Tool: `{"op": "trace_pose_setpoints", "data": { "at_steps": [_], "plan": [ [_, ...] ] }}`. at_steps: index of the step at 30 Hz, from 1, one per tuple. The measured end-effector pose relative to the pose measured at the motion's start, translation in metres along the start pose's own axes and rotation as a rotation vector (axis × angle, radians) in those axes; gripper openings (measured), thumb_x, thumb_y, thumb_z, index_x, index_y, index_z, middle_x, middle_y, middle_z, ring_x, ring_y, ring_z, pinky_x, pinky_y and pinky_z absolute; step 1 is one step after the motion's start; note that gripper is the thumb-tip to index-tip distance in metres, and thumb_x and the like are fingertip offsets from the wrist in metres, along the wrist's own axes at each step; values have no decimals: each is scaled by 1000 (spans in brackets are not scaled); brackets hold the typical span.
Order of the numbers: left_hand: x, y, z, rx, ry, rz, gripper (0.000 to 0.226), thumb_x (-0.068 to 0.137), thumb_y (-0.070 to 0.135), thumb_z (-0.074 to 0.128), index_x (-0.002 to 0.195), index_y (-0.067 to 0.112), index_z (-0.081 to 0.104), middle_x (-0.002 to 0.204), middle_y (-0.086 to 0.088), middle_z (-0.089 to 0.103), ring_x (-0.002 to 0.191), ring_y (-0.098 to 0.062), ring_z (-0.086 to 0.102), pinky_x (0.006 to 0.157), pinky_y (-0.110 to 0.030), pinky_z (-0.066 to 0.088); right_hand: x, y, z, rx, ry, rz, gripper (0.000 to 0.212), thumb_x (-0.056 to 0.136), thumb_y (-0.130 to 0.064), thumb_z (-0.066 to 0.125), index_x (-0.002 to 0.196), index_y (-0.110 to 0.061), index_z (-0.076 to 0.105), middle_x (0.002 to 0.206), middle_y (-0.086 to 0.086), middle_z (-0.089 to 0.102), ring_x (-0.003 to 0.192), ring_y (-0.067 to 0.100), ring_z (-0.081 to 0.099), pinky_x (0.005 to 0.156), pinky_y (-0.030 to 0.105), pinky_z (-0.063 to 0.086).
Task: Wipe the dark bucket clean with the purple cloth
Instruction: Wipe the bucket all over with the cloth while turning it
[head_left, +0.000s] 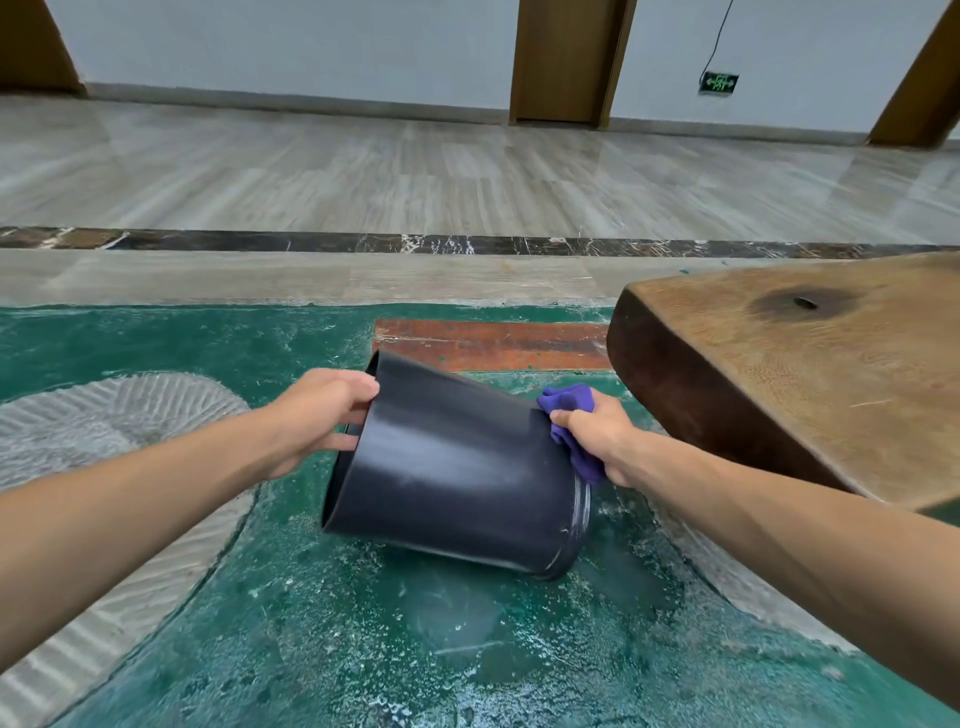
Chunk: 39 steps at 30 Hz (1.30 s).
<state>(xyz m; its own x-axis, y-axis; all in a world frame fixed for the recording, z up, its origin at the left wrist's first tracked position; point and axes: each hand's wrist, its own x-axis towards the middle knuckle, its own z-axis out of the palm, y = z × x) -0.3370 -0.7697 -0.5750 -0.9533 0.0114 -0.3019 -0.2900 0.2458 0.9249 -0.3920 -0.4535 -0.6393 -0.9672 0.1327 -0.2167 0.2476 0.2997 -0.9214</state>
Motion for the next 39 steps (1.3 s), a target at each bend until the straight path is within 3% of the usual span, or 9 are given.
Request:
{"op": "trace_pose_setpoints", "data": {
  "at_steps": [5, 14, 19, 23, 26, 29, 34, 37, 39],
  "plan": [
    [-9, -17, -4, -189, -32, 30, 26, 101, 29, 46, 110, 22, 70, 117, -8, 73, 107, -24, 69, 96, -45, 49, -7, -3, 12, -12, -39, 60, 28, 94, 1, 61, 85, -25, 65, 45, -9, 65, 45, 4, 63, 40, 10, 44],
    [2, -23, 4, -340, 57, -60, 50, 98, 36, 54, 146, 23, 45, 136, -1, 61, 119, -21, 61, 108, -41, 42, -2, 0, 26, -69, -61, 94, 21, 93, -11, 68, 80, -27, 65, 59, -6, 70, 64, 13, 64, 53, 23, 50],
    [17, -12, 5, -236, 235, -37, 43, 96, 32, 55, 137, 19, 56, 131, 0, 64, 116, -21, 62, 106, -40, 44, 5, -3, 28, -61, -21, 84, 11, 91, -18, 69, 81, -21, 72, 55, -7, 70, 59, 15, 61, 52, 23, 48],
    [26, -9, 4, -149, 354, -19, 21, 91, 33, 58, 106, 26, 72, 106, 4, 72, 96, -18, 66, 95, -35, 51, 7, -6, 34, -59, 18, 104, 13, 89, -25, 71, 77, -20, 73, 57, -6, 70, 52, 17, 56, 48, 22, 45],
    [31, -12, -2, -136, 392, -25, 19, 88, 33, 55, 81, 21, 69, 89, 3, 70, 82, -21, 63, 78, -32, 48, 0, -9, 38, -86, 35, 59, 11, 87, -28, 71, 76, -25, 72, 73, -3, 73, 71, 18, 63, 62, 24, 46],
    [35, -18, -7, -139, 426, -47, 25, 86, 32, 54, 91, 16, 72, 97, -10, 71, 91, -30, 65, 83, -39, 52, -18, -14, 44, -121, 56, -22, 20, 87, -30, 68, 69, -38, 72, 59, -20, 69, 73, 11, 64, 60, 23, 44],
    [35, -18, -17, -126, 454, 29, 40, 95, 27, 57, 135, 30, 59, 134, 4, 60, 117, -18, 59, 101, -29, 44, -60, 10, 60, -185, 104, -155, 37, 92, -35, 61, 126, -50, 63, 74, -38, 68, 90, 11, 68, 79, 30, 49],
    [35, -14, -12, 15, 397, 201, 45, 97, 21, 57, 141, 27, 52, 144, 5, 53, 132, -10, 49, 107, -20, 31, -67, 20, 60, -226, 113, -148, 40, 93, -33, 61, 131, -46, 61, 69, -54, 55, 95, 13, 67, 86, 31, 49],
    [34, -6, -2, 154, 322, 296, 42, 98, 21, 55, 140, 23, 55, 150, 3, 48, 141, -10, 38, 110, -20, 22, -56, 18, 52, -243, 177, -130, 37, 93, -30, 63, 127, -44, 64, 70, -38, 64, 94, 18, 62, 79, 28, 43]
  ]
}}
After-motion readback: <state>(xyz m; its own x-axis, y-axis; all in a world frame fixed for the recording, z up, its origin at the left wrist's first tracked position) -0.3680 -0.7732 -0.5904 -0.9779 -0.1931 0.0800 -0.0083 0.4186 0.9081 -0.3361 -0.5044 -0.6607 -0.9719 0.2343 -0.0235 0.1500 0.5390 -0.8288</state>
